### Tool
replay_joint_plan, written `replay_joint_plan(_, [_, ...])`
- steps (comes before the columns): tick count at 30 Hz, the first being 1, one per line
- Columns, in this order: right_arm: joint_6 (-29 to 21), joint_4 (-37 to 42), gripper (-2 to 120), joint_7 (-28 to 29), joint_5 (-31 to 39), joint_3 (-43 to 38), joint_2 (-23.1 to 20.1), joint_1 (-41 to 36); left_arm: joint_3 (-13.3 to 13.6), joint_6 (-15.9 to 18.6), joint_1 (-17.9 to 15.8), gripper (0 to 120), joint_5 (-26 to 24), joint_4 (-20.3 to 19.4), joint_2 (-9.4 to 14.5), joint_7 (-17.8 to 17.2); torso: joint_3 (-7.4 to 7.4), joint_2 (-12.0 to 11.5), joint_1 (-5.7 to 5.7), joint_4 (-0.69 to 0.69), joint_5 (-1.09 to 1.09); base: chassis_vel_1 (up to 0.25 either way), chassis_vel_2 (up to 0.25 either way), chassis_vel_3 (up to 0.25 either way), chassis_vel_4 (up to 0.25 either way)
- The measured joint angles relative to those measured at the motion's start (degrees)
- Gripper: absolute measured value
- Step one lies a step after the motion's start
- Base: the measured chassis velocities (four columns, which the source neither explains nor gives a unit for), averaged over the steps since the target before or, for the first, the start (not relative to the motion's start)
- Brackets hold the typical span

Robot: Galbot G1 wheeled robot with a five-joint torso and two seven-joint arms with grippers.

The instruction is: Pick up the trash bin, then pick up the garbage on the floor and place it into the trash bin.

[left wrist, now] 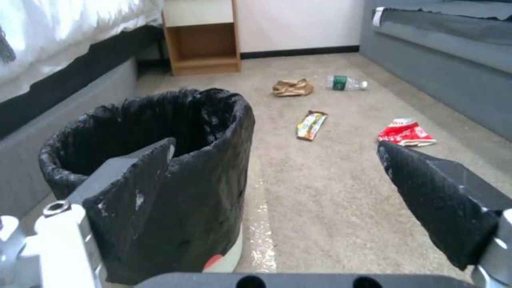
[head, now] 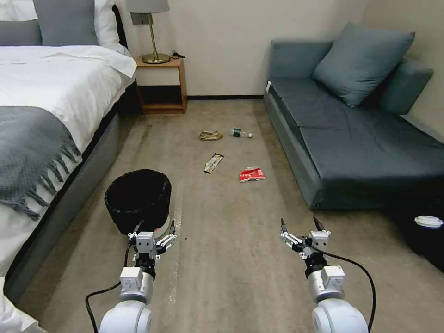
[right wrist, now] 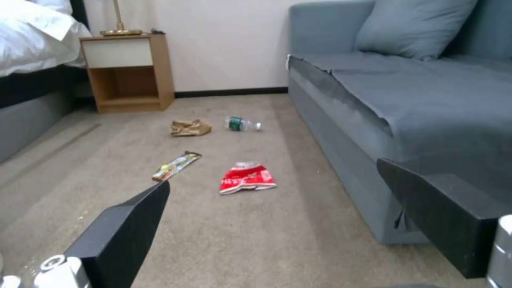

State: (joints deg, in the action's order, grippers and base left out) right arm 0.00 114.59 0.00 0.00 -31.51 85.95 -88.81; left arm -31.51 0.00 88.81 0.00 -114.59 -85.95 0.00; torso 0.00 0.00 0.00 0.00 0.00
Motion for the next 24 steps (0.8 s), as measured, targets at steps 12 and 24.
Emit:
replay_joint_plan(12, [0.0, 0.0, 100, 0.0, 0.0, 0.0, 0.0, 0.0, 0.0, 0.0, 0.0, 100, 0.0, 0.0, 0.0, 0.0, 0.00, 0.0, 0.00, 0.00, 0.00, 0.000, 0.000, 0.000, 0.000])
replay_joint_plan(24, [0.0, 0.0, 100, 0.0, 0.0, 0.0, 0.0, 0.0, 0.0, 0.0, 0.0, 100, 0.0, 0.0, 0.0, 0.0, 0.00, 0.0, 0.00, 0.00, 0.00, 0.000, 0.000, 0.000, 0.000])
